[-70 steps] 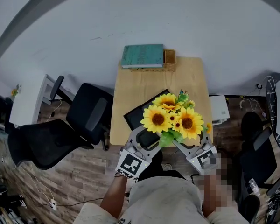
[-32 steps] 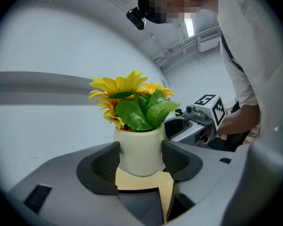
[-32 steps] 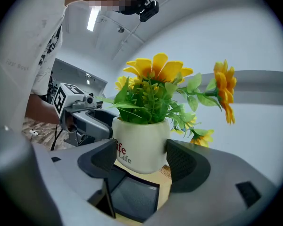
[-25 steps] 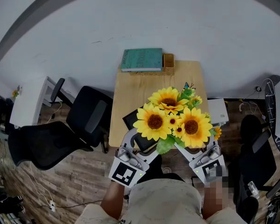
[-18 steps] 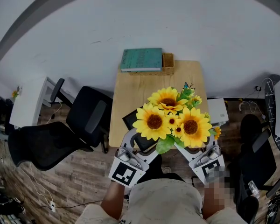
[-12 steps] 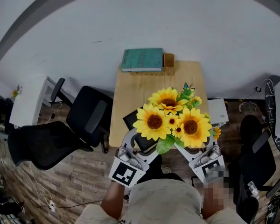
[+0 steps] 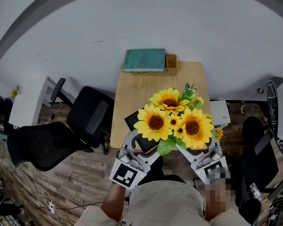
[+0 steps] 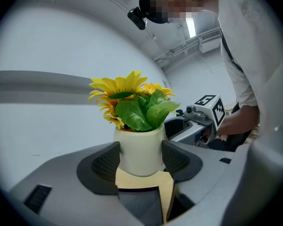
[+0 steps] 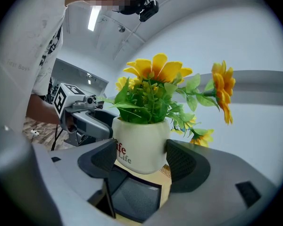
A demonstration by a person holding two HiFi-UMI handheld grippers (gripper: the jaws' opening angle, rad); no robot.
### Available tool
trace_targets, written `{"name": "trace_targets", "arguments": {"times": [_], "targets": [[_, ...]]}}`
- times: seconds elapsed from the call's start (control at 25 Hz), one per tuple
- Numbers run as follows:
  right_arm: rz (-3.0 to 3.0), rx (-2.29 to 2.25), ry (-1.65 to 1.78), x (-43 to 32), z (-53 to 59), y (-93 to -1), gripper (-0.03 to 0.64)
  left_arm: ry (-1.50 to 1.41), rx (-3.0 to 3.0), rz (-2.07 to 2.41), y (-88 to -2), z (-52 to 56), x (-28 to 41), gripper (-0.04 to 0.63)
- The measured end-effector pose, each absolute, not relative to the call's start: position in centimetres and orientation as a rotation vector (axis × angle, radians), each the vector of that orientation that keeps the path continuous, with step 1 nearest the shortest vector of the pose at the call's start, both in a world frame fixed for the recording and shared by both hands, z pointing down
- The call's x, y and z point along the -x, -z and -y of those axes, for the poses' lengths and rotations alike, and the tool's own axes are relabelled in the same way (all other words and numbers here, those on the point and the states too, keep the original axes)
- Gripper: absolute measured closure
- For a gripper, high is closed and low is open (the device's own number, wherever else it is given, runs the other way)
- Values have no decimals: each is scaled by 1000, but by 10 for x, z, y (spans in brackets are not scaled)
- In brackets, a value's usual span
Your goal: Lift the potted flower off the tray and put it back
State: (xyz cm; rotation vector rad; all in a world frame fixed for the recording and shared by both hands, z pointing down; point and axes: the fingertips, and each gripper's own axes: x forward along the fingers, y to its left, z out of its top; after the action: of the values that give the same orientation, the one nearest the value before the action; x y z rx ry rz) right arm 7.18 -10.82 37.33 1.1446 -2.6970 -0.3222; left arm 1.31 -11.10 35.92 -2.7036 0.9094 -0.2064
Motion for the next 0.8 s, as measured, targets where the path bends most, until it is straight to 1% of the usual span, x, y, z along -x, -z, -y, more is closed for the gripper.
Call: {"name": "trace_targets", "arguments": {"times": [0.8], "targets": [[2731, -1130, 329, -71, 109, -374, 270, 221, 2712, -944, -364, 110, -13, 316]]}}
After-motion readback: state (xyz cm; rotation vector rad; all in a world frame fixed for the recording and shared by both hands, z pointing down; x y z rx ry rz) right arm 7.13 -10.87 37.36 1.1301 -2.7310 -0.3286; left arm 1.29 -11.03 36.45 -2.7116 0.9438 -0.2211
